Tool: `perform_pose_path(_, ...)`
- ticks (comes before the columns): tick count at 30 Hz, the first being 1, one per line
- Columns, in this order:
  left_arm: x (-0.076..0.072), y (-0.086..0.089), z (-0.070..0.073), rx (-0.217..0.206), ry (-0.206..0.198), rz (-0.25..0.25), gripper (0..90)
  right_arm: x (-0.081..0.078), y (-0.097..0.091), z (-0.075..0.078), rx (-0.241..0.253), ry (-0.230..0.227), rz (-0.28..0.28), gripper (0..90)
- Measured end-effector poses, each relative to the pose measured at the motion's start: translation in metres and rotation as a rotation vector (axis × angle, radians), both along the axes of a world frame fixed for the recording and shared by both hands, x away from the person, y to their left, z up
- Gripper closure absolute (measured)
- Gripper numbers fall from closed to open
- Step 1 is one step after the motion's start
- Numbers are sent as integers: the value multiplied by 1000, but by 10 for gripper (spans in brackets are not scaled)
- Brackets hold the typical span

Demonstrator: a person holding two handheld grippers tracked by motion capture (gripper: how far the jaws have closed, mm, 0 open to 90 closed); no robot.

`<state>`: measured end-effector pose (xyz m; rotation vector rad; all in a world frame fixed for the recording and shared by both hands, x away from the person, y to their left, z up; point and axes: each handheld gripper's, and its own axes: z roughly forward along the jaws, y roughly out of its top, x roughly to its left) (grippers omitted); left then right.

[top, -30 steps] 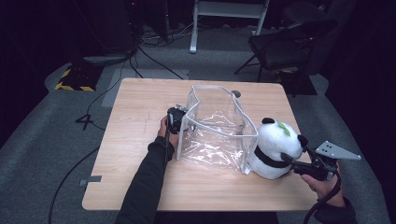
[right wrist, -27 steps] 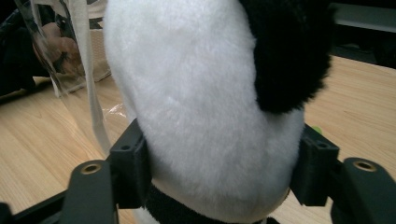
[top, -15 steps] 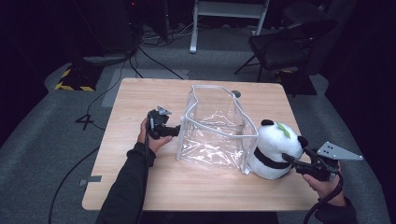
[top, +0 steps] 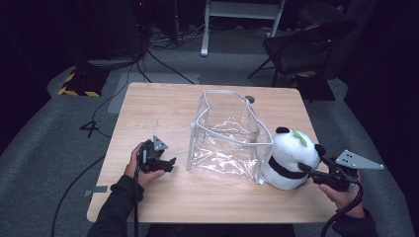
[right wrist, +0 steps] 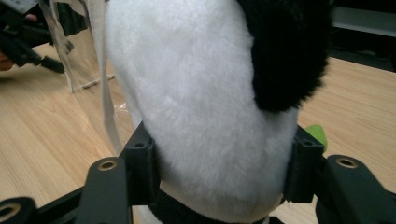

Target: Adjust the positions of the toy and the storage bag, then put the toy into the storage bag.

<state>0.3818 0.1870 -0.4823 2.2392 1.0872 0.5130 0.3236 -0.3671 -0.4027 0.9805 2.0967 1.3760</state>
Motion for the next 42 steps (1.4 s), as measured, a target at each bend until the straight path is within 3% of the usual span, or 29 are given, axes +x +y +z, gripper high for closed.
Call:
perform_pose_path(4, -18, 8, -2, -61, -1, -5, 173, -1, 0, 0, -6, -8, -4, 466)
perform_pose_path(6, -26, 9, -5, -87, 20, -24, 173, -1, 1, 0, -8, -14, -3, 479)
perform_pose_path(7, -29, 9, -7, -71, 17, -28, 172, -2, 1, 0, -8, -17, -3, 486)
perform_pose_path(9, -40, 6, -14, -47, 48, -46, 172, -1, 0, 0, 0, -21, -2, 500)
perform_pose_path(11, -43, 5, -16, -46, 58, -50, 172, -1, 0, 0, 2, -25, -2, 503)
perform_pose_path(14, -50, 7, -19, -78, 63, -47, 169, -2, -1, -1, 6, -28, 1, 511)
perform_pose_path(17, -56, 10, -23, -103, 30, -38, 165, -1, -1, -1, 10, -32, 0, 517)
perform_pose_path(42, -56, 11, -23, -101, 30, -53, 151, -6, -1, 8, 17, -82, -12, 559)
